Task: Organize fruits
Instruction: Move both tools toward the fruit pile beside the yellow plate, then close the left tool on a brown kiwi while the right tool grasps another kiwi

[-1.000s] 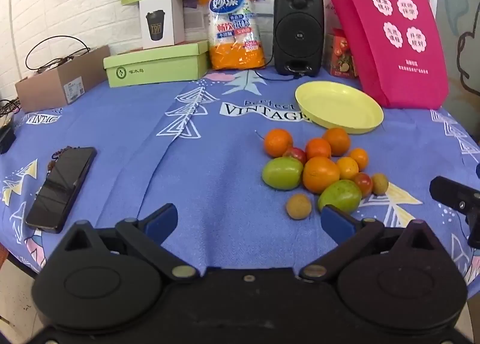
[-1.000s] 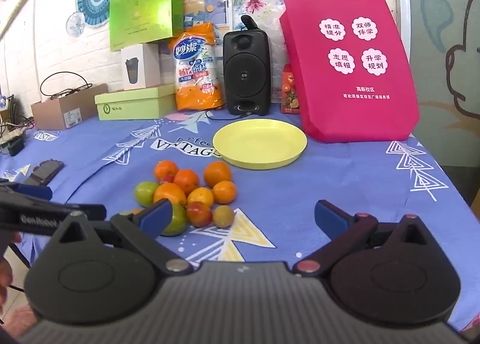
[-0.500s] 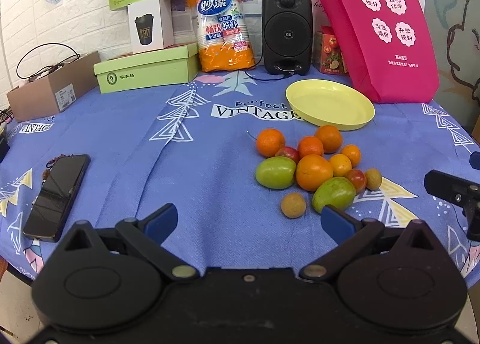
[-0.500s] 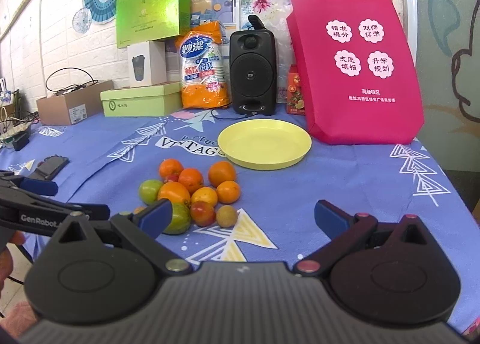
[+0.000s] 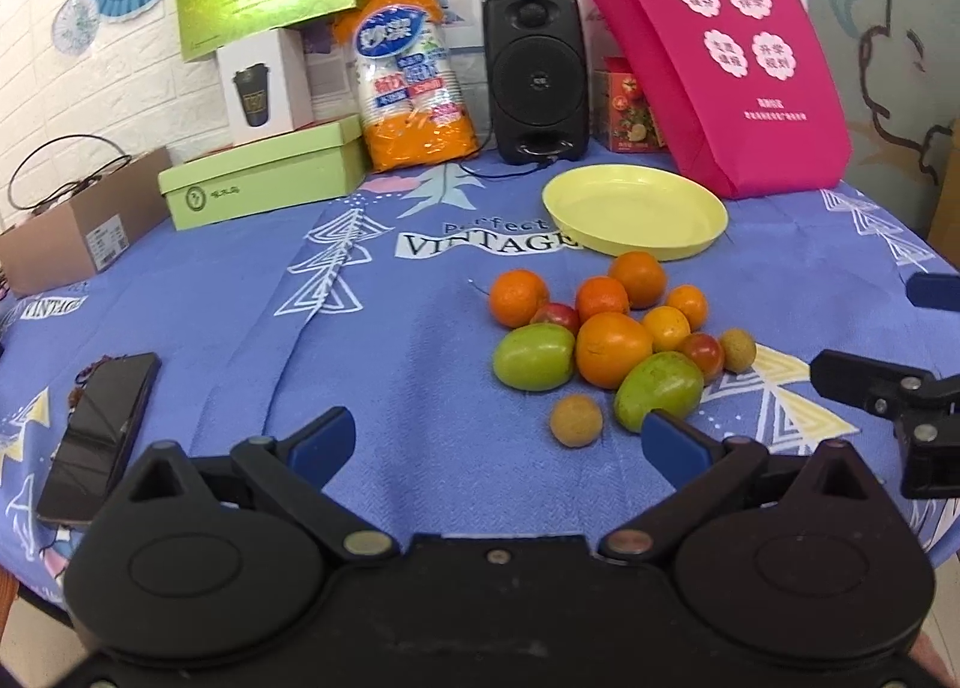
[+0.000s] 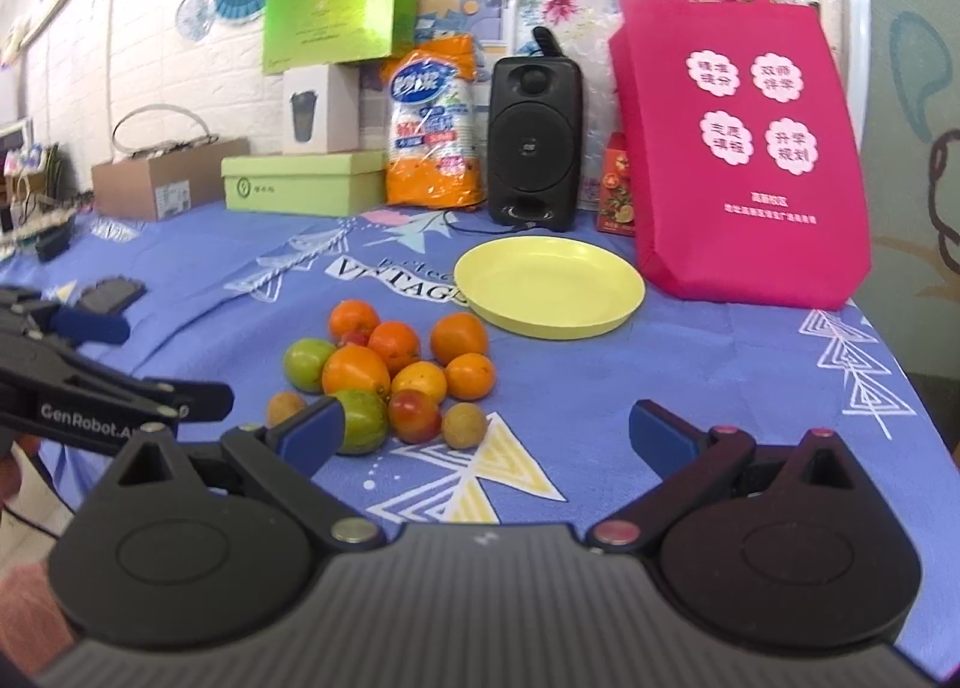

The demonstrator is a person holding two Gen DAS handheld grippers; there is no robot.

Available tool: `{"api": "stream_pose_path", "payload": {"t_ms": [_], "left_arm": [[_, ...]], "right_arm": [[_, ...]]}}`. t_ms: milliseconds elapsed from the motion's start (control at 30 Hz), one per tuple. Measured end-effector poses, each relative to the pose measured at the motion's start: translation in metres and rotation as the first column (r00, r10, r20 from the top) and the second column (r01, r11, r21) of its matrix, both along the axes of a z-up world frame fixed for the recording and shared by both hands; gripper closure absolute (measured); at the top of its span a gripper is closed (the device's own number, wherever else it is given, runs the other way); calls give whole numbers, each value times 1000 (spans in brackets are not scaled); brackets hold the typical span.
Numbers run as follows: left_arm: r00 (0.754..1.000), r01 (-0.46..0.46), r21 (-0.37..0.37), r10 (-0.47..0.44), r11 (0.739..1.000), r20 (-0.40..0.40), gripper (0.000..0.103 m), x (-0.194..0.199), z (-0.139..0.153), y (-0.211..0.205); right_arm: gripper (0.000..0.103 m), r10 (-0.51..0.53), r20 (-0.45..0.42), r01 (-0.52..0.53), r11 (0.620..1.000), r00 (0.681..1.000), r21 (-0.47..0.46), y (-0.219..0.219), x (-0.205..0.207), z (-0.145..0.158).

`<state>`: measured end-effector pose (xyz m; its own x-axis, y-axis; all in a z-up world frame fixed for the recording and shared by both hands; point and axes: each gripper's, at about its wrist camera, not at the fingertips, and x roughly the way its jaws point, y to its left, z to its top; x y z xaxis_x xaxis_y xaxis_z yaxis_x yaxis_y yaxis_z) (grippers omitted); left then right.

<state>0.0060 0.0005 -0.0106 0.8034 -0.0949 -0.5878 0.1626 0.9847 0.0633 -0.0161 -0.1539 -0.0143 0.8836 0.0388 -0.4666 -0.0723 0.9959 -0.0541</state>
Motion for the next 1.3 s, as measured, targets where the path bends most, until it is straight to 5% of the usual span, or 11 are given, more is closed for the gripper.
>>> {"api": "stream_pose_path", "payload": {"t_ms": [333,533,633,800,1000,1100,1200,1300], "left_arm": [[998,14,-3,-15,1000,-58,2,26,-28,4],[996,41,-2,-41,999,-78,27,44,-40,3],[996,61,-9,-61,998,-68,29,48,-44,-1],[996,70,-23,-72,997,-56,29,57,-46,-5],[990,129,-84,-133,988,-54,60,63,-47,-9],[989,136,-98,-141,986,-47,63,64,-47,-11],[985,158,-129,-165,979,-48,77,64,-46,-11],[984,167,-117,-172,979,-37,78,61,-45,-14]], "right_arm": [[7,54,-45,-55,998,998,-29,0,23,-25],[23,72,-88,-77,995,994,-58,0,37,-41],[45,85,-108,-94,992,991,-80,2,44,-48],[45,83,-124,-92,994,989,-64,0,59,-55],[58,118,-122,-126,990,985,-62,5,73,-59],[65,140,-123,-148,987,982,-55,7,77,-60],[69,151,-121,-158,986,981,-54,8,78,-60],[73,161,-117,-168,984,980,-52,9,78,-60]]}}
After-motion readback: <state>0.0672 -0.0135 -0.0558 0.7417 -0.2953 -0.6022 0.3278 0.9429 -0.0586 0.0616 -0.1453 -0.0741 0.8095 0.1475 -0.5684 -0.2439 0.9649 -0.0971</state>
